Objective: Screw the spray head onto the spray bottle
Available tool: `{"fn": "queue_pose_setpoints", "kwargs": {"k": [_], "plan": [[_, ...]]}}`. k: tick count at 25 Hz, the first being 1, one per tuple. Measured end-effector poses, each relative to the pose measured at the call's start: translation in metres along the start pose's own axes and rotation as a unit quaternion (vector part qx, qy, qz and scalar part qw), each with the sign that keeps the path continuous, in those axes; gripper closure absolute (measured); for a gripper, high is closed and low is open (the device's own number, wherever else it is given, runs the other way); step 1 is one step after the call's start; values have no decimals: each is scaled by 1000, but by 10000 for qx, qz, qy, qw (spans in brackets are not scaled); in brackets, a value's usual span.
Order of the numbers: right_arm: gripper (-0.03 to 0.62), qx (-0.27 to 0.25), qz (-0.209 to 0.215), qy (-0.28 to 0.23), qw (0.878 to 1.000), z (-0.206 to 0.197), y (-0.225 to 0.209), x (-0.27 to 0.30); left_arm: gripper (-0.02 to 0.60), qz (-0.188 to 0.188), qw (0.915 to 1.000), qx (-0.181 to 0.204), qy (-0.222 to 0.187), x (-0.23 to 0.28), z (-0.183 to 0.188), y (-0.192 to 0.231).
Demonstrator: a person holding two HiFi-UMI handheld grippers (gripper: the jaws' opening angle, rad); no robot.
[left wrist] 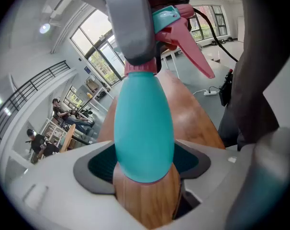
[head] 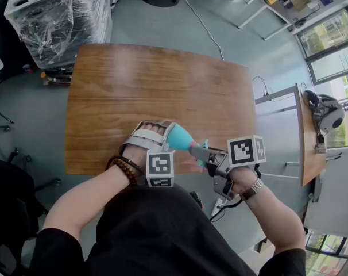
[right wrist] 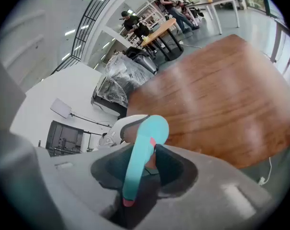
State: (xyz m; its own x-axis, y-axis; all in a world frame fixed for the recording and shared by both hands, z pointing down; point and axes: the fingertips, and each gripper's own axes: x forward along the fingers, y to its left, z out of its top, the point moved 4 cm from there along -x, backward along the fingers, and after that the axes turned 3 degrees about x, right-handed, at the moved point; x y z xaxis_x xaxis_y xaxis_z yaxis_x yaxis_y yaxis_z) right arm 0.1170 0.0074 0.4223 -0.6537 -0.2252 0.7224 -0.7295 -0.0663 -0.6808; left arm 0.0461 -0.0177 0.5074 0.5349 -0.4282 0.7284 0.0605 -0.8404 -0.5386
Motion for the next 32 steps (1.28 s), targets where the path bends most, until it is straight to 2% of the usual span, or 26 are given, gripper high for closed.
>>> {"fn": "queue_pose_setpoints", "kwargs": {"k": [2,5,7,9,11,13,14,15,16,17,18,19,20,21,22,23,24,25,27,29,30,31,32], "plan": [[458,-293,-116,-56,9995,1,1,-1,199,-69,9999,-88,-89,1,2,-3],[367,-682,-226,-207,9972,5,3,-7,199,-264,9987,-365,-228,6,2,-9],[348,-860,-243,-362,9953,8,4,-16,199,-434,9966,-632,-302,10,-1,-13],[344,-1280,-306,-566,9897,13,6,-26,198,-644,9932,-881,-399,14,-3,-16],[344,-2112,-432,-769,9735,18,13,-37,196,-895,9896,-1012,-494,16,-5,-19],[344,-3107,-516,-910,9447,20,24,-46,196,-1184,9857,-1043,-583,16,-6,-22],[345,-3637,-540,-936,9252,19,31,-50,196,-1330,9841,-1010,-602,16,-6,-23],[345,-4205,-583,-915,9008,16,37,-54,195,-1475,9828,-935,-605,16,-7,-25],[345,-4829,-680,-836,8690,12,42,-56,195,-1623,9813,-833,-607,15,-8,-27],[345,-5514,-855,-676,8271,7,46,-57,195,-1775,9795,-721,-616,14,-9,-29],[345,-6227,-1109,-418,7735,-1,47,-57,195,-1928,9773,-611,-637,12,-10,-31],[345,-6898,-1429,-67,7097,-9,45,-55,195,-2073,9747,-511,-666,10,-11,-32],[345,-7468,-1745,320,6409,-17,41,-51,195,-2207,9720,-416,-699,8,-11,-32],[345,-7909,-1967,659,5757,-25,36,-45,195,-2328,9692,-324,-737,6,-10,-33],[345,-8224,-2057,903,5227,-33,29,-38,195,-2433,9666,-230,-775,3,-8,-34],[345,-8432,-2043,1065,4858,-41,25,-31,195,-2523,9642,-128,-811,1,-5,-35],[345,-8565,-1977,1166,4624,-47,23,-25,195,-2599,9619,-16,-848,-1,-3,-37],[345,-8656,-1903,1227,4466,-51,22,-19,195,-2660,9598,95,-889,-3,1,-39],[345,-8775,-1789,1310,4252,-56,23,-9,195,-2729,9568,282,-966,-6,8,-42],[355,-8845,-1685,1391,4122,-61,23,-3,195,-2742,9553,381,-1036,-8,13,-45],[392,-8865,-1637,1423,4088,-63,23,0,195,-2737,9551,399,-1065,-8,16,-46],[443,-8867,-1607,1445,4087,-65,22,1,195,-2721,9553,408,-1082,-8,17,-47],[464,-8846,-1599,1456,4132,-66,20,2,195,-2691,9561,413,-1088,-7,18,-47]]}}
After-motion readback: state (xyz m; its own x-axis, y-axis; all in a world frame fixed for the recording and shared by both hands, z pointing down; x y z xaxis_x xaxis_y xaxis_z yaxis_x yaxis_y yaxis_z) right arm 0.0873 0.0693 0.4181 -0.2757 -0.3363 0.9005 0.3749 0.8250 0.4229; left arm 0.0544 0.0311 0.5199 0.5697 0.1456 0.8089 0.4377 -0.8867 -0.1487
